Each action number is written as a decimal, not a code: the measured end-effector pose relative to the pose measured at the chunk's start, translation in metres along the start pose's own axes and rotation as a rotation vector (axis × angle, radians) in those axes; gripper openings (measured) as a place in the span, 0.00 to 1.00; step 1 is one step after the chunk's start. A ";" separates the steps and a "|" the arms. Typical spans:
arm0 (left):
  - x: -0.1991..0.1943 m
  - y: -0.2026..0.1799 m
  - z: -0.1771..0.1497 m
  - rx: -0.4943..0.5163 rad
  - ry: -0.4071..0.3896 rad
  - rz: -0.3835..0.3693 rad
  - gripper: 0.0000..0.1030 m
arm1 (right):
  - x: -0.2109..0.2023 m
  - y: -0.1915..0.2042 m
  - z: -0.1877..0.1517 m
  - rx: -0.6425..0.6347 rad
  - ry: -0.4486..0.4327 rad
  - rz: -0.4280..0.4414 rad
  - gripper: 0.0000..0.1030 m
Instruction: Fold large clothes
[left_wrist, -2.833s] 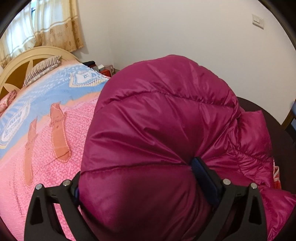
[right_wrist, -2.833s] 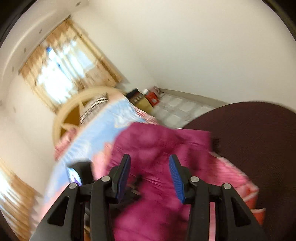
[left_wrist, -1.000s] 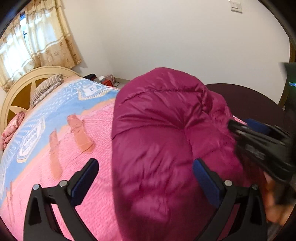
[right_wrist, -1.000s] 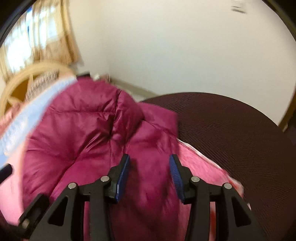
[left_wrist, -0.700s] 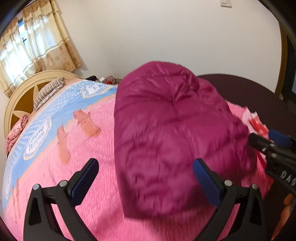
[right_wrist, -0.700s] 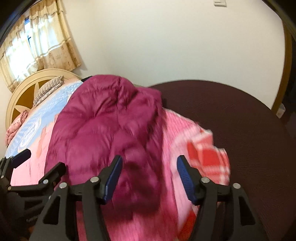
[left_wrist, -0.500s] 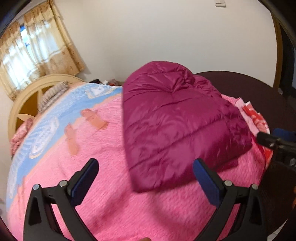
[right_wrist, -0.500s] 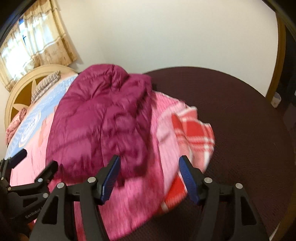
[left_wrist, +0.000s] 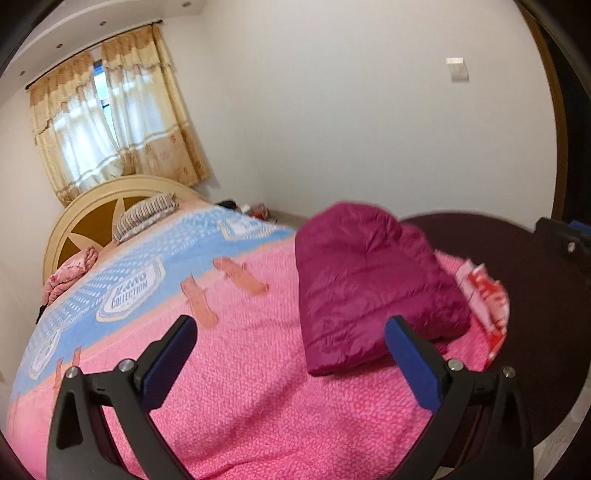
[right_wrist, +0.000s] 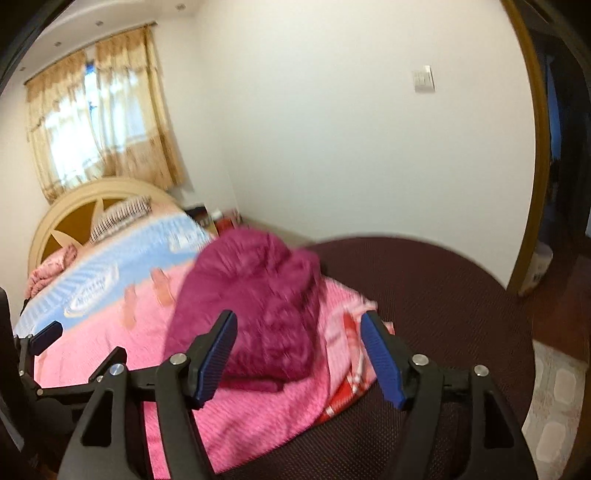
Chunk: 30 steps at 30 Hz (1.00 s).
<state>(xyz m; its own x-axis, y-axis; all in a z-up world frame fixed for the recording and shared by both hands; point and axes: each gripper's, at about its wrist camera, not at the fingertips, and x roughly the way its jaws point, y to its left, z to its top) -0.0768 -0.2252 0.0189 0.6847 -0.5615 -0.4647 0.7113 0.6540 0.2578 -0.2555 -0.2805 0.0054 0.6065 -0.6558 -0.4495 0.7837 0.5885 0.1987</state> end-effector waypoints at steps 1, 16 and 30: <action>-0.005 0.002 0.000 -0.007 -0.011 -0.005 1.00 | -0.007 0.004 0.002 -0.009 -0.021 0.007 0.72; -0.050 0.034 0.007 -0.145 -0.222 -0.058 1.00 | -0.059 0.033 0.013 -0.080 -0.239 0.002 0.79; -0.041 0.034 0.005 -0.157 -0.200 -0.054 1.00 | -0.054 0.038 0.007 -0.096 -0.209 0.017 0.79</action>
<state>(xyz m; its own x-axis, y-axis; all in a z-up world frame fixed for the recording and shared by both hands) -0.0802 -0.1828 0.0507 0.6756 -0.6763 -0.2936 0.7247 0.6825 0.0955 -0.2578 -0.2259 0.0435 0.6422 -0.7231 -0.2544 0.7626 0.6362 0.1170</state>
